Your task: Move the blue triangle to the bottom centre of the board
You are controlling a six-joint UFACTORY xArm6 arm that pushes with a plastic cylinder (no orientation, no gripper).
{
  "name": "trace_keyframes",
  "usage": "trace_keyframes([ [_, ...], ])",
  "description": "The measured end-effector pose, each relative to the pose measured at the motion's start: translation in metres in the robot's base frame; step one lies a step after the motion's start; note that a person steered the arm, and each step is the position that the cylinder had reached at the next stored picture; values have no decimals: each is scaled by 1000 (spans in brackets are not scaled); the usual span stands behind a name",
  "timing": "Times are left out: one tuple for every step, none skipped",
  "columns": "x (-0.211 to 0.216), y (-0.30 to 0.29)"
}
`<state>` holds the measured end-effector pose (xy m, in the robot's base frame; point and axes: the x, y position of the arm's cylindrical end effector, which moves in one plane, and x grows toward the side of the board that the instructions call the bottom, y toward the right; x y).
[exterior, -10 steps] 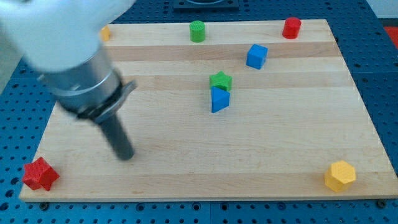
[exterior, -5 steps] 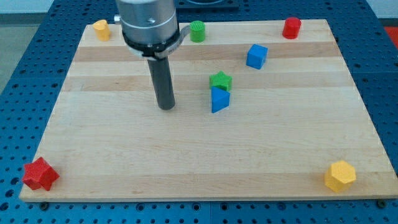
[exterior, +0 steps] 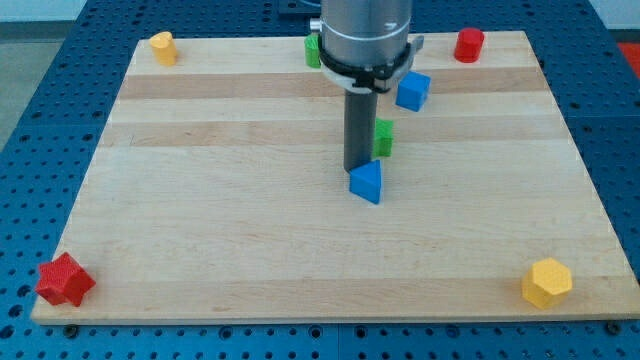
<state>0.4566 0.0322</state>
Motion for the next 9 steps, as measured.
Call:
trace_keyframes([
  [13,29],
  [10,59],
  [21,62],
  [40,48],
  [44,33],
  [36,13],
  [54,5],
  [83,5],
  [105,-1],
])
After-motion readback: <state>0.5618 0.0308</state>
